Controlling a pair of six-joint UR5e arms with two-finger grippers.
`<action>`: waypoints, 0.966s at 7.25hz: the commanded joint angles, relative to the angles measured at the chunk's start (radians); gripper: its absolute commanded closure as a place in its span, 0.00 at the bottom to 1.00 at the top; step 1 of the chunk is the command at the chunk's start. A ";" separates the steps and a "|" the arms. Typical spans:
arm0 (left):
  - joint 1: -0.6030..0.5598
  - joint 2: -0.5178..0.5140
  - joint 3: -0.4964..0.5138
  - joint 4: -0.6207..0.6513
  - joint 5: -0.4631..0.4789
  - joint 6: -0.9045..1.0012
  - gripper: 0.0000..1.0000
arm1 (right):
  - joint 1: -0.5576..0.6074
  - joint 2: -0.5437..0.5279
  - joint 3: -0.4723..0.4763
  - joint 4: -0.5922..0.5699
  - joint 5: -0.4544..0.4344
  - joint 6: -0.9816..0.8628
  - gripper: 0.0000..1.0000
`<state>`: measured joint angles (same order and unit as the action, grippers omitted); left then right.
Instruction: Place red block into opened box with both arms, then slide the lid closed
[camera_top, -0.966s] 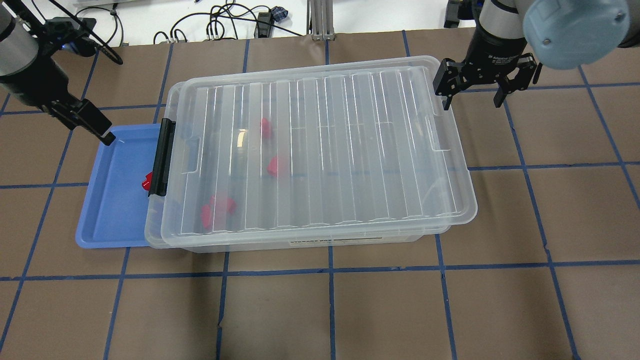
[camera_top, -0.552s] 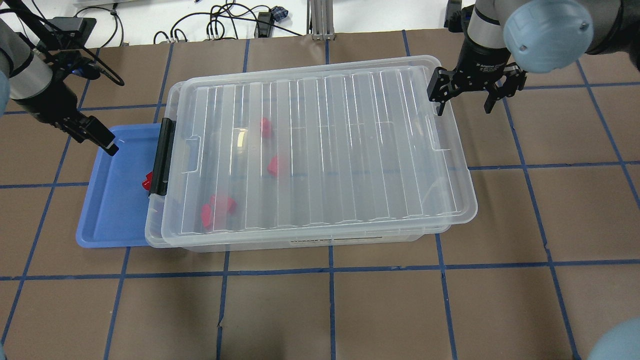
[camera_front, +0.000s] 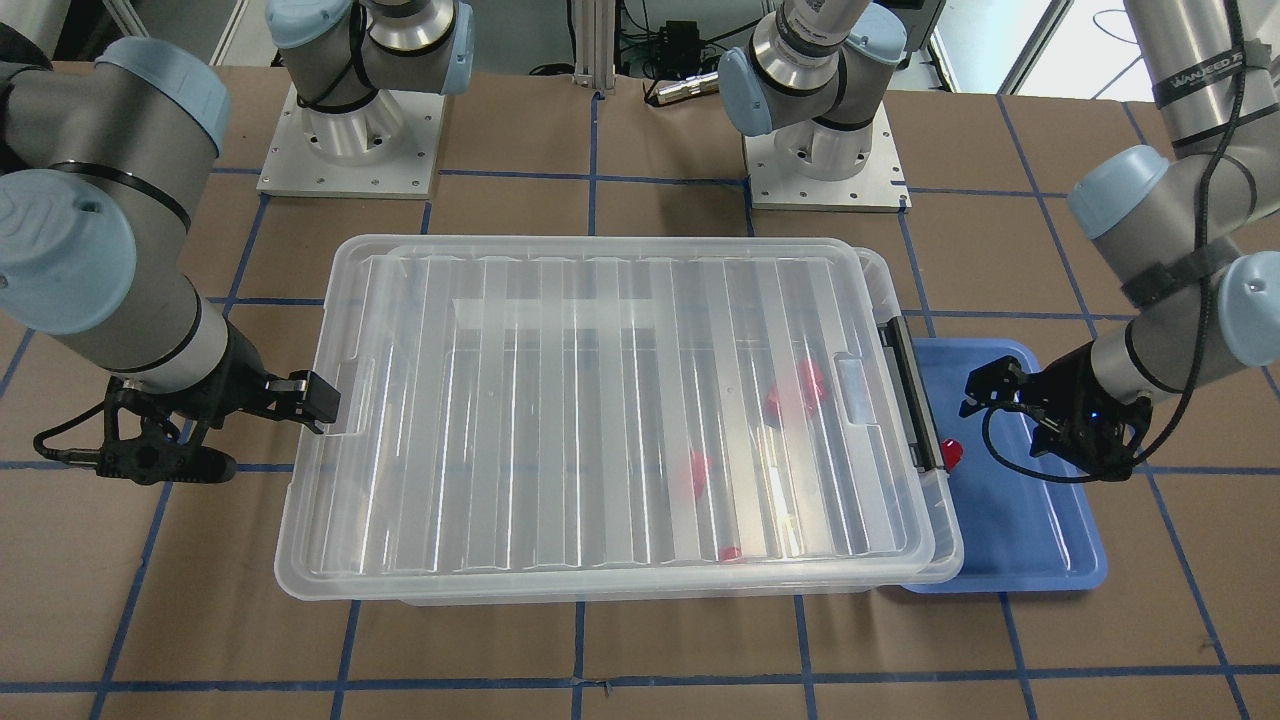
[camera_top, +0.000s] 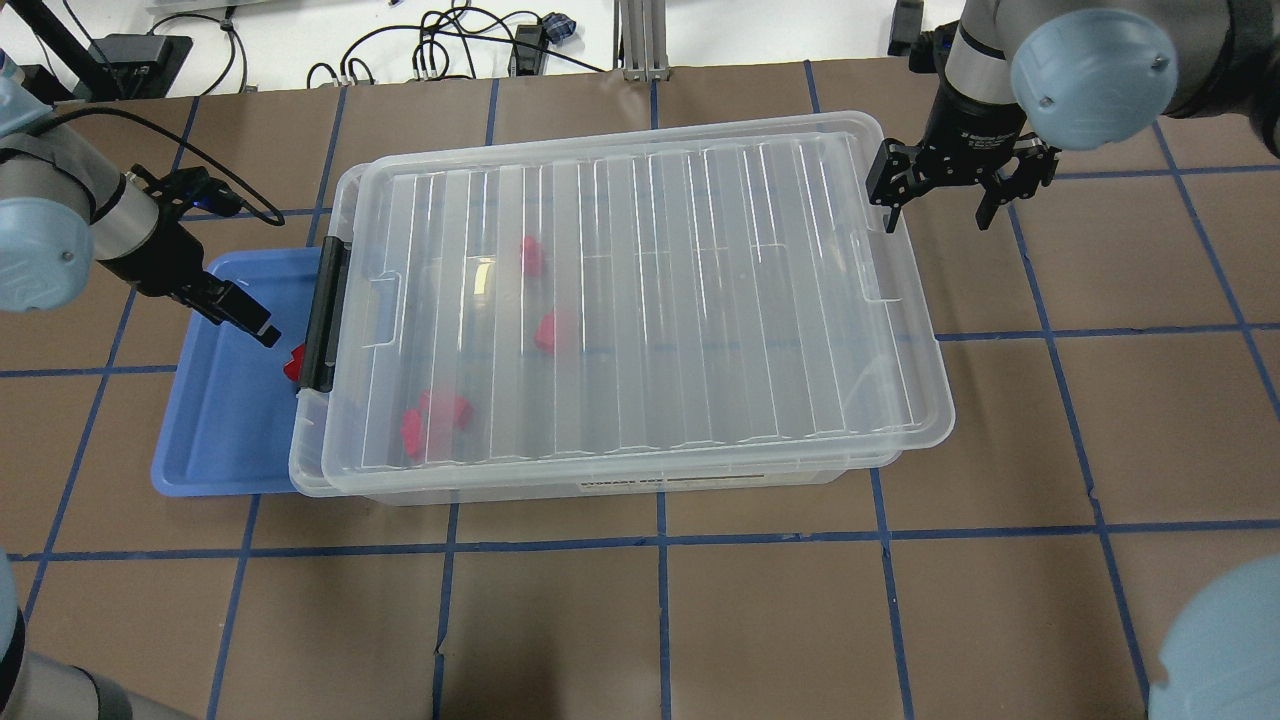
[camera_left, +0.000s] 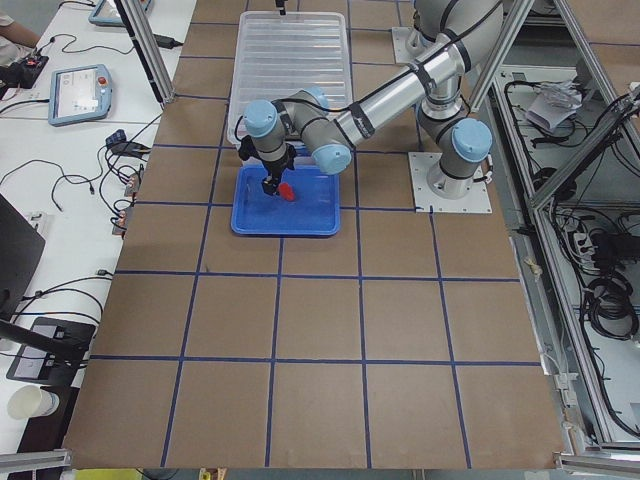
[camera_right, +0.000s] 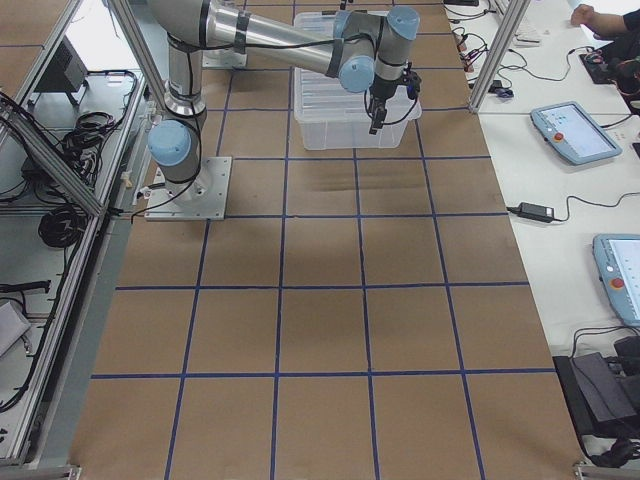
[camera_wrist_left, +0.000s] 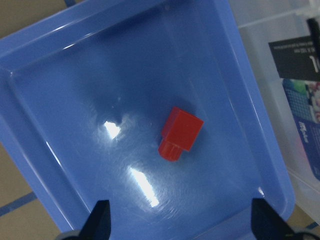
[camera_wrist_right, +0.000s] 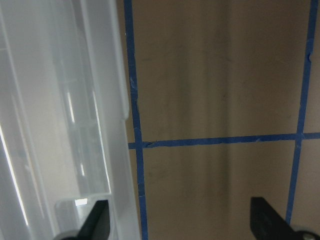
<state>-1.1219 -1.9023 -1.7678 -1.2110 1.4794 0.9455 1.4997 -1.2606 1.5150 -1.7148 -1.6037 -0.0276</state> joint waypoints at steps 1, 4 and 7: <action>-0.001 -0.035 -0.030 0.027 -0.002 0.064 0.00 | -0.004 0.009 0.001 0.000 0.005 0.000 0.00; -0.001 -0.056 -0.068 0.071 -0.005 0.056 0.00 | -0.004 0.020 0.001 -0.002 0.004 -0.006 0.00; -0.041 -0.080 -0.096 0.146 -0.030 0.006 0.02 | -0.019 0.023 -0.003 -0.005 0.002 -0.009 0.00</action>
<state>-1.1420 -1.9753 -1.8553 -1.0760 1.4652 0.9714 1.4906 -1.2387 1.5135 -1.7184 -1.6013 -0.0350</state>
